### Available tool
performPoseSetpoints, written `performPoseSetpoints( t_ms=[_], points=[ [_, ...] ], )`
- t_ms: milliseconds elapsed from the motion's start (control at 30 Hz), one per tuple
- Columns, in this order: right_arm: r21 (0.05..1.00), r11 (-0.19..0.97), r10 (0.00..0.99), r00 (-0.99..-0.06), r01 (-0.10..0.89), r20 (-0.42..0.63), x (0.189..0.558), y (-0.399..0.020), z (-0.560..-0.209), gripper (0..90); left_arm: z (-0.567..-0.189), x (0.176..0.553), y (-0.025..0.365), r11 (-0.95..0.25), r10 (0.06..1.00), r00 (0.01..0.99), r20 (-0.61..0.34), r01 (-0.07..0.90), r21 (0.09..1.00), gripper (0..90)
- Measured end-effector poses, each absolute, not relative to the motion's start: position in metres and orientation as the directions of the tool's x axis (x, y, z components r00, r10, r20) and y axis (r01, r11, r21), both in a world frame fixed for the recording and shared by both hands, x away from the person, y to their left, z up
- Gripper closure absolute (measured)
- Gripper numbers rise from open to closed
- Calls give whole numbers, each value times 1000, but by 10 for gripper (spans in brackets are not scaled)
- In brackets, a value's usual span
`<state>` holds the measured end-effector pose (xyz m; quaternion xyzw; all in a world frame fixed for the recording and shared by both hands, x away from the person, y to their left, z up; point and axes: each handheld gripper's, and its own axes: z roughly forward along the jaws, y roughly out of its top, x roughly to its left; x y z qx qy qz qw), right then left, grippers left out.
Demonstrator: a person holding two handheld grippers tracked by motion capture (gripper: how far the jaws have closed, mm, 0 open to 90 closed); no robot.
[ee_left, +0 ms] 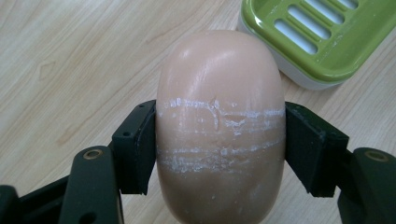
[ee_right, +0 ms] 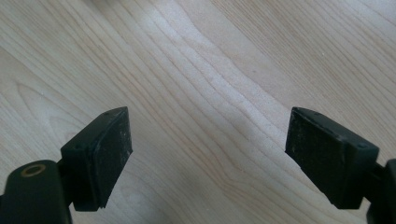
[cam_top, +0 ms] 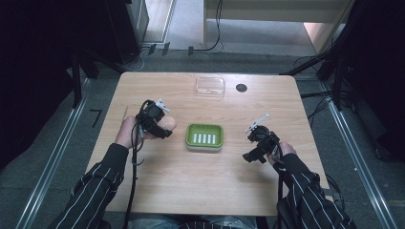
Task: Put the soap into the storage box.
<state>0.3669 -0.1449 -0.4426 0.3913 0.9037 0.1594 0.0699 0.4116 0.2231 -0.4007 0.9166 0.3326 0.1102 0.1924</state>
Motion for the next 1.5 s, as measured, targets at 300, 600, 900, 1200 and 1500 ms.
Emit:
performPoseSetpoints(
  t_ms=[300, 600, 900, 1200, 1500],
  points=[
    [338, 646, 728, -686, 685, 0, 367, -143, -443, 154, -397, 417, 211, -722, 626, 775, 80, 538, 435, 335],
    [339, 642, 732, -681, 688, -4, 366, -145, -443, 154, -394, 419, 202, -739, 604, 791, 95, 511, 438, 335],
    [337, 639, 735, -678, 691, -4, 366, -146, -443, 154, -392, 422, 192, -753, 577, 811, 98, 482, 448, 335],
    [338, 639, 736, -677, 691, -5, 366, -146, -444, 154, -391, 423, 187, -758, 568, 817, 103, 469, 453, 335],
    [333, 644, 732, -681, 689, -5, 365, -145, -445, 154, -394, 426, 173, -767, 549, 829, 107, 448, 459, 335]
  ],
)
